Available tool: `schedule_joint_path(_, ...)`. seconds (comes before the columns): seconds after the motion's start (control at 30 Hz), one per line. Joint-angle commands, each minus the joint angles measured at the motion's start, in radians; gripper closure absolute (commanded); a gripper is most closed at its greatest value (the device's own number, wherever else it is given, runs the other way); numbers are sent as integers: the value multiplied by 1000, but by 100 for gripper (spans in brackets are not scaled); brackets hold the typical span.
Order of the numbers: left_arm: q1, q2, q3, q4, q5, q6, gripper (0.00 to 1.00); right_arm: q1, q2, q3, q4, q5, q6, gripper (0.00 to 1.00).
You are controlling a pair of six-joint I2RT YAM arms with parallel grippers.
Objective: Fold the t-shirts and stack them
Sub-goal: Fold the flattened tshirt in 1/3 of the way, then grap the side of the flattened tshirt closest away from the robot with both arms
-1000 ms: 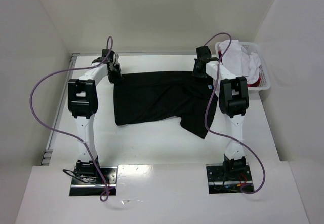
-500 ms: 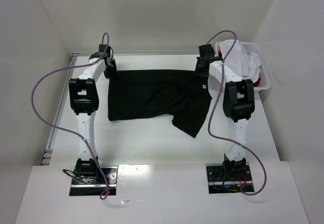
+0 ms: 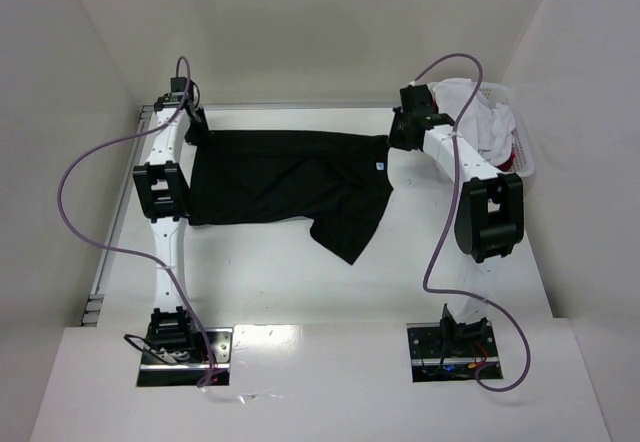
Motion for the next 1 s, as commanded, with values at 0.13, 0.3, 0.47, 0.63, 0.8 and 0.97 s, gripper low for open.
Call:
schedule_joint_path(0.13,-6,-293,-201,63,30,28,47,12,-158,-200,79,-51,51,73)
schedule_joint_path(0.3,-6,-617,-562,212,53,17,11,22,-307,-338,102,-100,60,60)
schedule_joint_path(0.47,-6,-845,-995,330,124,-65,0,93,-399,-441,111,-144,71,36)
schedule_joint_path(0.63,-6,-1028,-1330,470,160,-181,0,168,-437,-559,122,-132,143,12)
schedule_joint_path(0.8,-6,-1084,-1519,573,228,-285,0,177,-465,-688,171,-91,268,0)
schedule_joint_path(0.97,-6,-1094,-1598,637,254,-331,1,177,-454,-714,185,-35,304,0)
